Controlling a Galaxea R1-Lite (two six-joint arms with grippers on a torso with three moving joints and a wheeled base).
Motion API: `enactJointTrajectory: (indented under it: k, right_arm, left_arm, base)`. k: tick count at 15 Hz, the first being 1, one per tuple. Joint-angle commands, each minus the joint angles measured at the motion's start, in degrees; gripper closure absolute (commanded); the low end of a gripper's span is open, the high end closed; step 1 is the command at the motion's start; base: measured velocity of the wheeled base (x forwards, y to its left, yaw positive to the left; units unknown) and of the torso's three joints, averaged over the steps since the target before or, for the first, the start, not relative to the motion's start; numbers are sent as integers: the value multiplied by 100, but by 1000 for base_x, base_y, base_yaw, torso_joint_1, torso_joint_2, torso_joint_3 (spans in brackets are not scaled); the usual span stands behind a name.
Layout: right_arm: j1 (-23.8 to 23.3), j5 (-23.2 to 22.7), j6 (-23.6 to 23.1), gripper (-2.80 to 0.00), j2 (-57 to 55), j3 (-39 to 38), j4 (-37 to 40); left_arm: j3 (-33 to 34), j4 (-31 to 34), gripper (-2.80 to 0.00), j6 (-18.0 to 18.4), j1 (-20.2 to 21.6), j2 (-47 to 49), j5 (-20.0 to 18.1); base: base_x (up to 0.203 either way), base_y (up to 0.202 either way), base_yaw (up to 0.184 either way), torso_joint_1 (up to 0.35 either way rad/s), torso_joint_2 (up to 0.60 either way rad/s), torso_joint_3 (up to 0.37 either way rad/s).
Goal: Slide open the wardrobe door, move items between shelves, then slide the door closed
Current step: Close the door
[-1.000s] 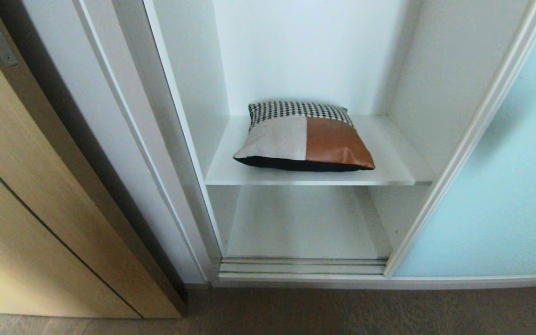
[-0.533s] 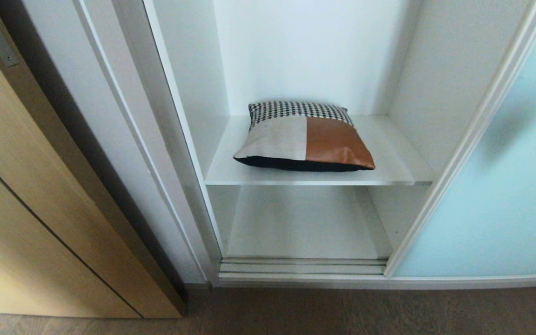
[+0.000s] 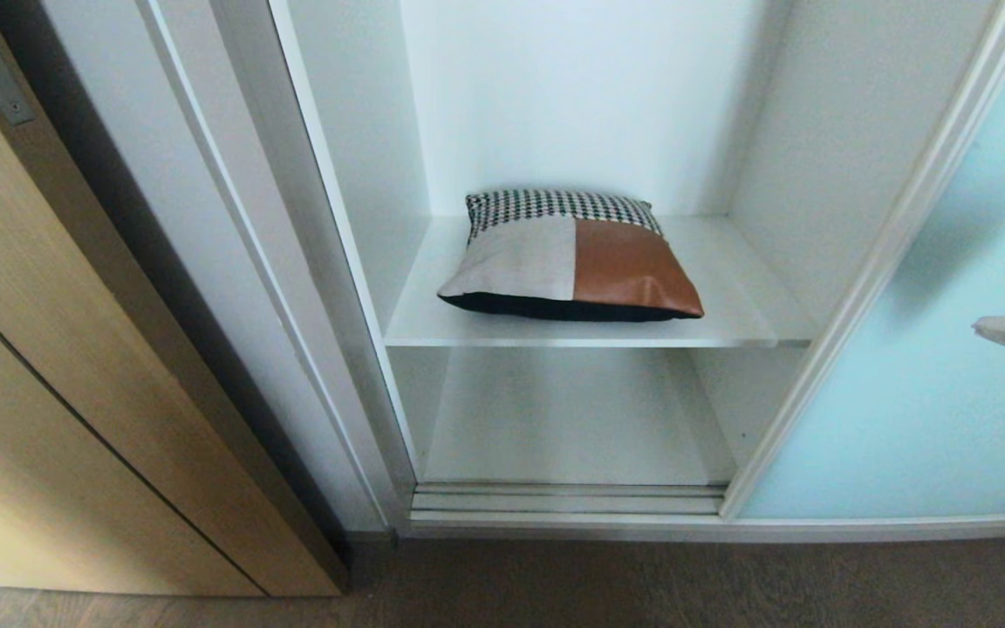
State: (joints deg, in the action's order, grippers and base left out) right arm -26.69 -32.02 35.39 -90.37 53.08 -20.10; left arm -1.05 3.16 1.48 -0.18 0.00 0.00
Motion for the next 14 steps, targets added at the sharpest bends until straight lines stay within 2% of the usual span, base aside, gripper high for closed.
enactJointTrajectory:
  k: [1, 4, 9, 14]
  right_arm:
    - [242, -6, 21, 0, -196, 5, -156]
    - [446, 117, 22, 0, -380, 117, -436]
    - [823, 841, 38, 0, -819, 425, -514]
    - [915, 895, 38, 0, -1151, 808, -513]
  left_arm:
    - [-1, 1, 0, 2, 1, 9, 0]
    - [-1, 1, 0, 2, 1, 9, 0]
    - [-1, 1, 0, 2, 1, 9, 0]
    - [-1, 1, 0, 2, 1, 9, 0]
  base:
    - [0, 0, 0, 0, 0, 0]
    - [0, 0, 0, 0, 0, 0]
    - [0, 0, 0, 0, 0, 0]
    - [0, 0, 0, 0, 0, 0]
